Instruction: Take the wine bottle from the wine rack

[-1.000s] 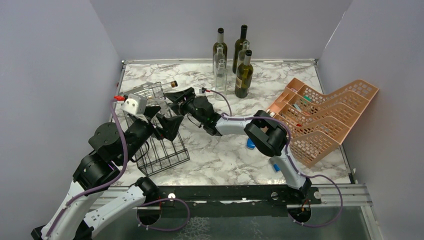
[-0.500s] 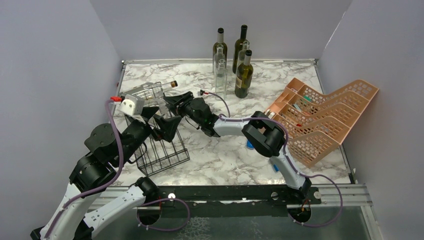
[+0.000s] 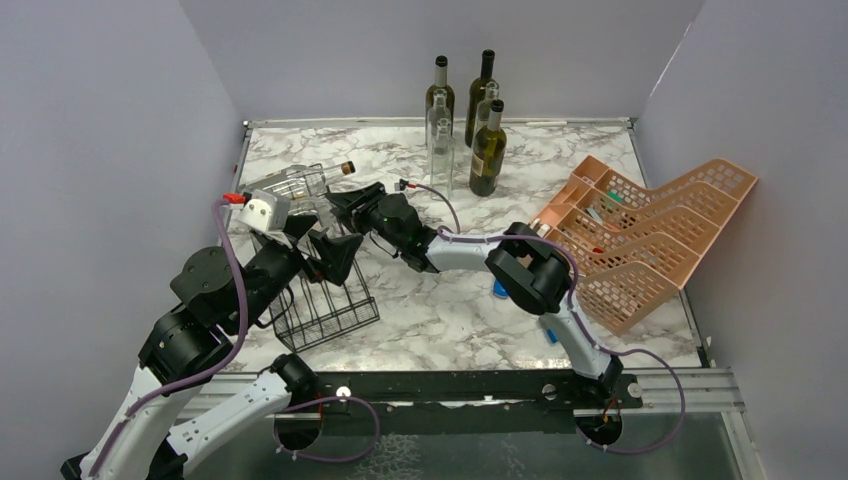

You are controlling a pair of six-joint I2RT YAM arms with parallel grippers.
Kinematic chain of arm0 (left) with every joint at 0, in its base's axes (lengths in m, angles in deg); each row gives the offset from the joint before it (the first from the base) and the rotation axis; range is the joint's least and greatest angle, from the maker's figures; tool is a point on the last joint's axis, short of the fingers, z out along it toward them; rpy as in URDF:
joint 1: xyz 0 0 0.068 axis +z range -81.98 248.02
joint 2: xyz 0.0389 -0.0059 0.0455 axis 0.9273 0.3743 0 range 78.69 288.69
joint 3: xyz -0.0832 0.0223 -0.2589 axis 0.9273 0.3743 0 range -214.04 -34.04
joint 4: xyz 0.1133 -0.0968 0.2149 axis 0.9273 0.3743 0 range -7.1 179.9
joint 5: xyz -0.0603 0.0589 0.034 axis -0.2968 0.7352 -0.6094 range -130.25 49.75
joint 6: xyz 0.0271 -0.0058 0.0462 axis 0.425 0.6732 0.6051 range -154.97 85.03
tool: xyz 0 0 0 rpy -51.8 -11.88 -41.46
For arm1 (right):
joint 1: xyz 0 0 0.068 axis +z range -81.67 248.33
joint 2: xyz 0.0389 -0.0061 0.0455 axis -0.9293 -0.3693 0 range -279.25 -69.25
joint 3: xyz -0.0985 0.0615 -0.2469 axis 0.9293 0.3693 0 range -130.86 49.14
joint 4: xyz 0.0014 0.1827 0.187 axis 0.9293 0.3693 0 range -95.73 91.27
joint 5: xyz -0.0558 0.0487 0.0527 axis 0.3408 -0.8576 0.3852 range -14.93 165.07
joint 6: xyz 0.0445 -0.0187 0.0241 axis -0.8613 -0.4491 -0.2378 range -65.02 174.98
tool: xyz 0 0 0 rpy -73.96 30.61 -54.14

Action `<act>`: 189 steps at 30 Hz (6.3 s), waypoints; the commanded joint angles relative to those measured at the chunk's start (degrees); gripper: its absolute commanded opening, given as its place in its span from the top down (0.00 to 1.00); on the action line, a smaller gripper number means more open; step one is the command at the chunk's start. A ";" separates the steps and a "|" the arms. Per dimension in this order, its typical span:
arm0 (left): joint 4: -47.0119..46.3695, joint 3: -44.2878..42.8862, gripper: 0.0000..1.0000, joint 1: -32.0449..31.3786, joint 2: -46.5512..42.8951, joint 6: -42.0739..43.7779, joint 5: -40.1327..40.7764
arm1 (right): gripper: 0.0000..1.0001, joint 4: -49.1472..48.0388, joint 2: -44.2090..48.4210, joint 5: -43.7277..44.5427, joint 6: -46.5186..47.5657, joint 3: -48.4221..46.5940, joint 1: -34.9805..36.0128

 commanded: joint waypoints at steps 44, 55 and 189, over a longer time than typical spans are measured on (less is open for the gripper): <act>-0.23 -1.41 0.01 0.16 0.29 -0.30 1.06 | 0.75 -15.60 18.25 1.33 -5.45 13.76 -0.89; -0.26 -1.22 0.01 0.18 0.53 -0.65 0.99 | 0.76 -17.83 22.51 0.37 -6.13 18.77 -1.76; -5.50 5.64 0.01 0.14 5.79 -5.91 -0.04 | 0.84 34.61 40.43 25.59 84.99 10.69 -22.09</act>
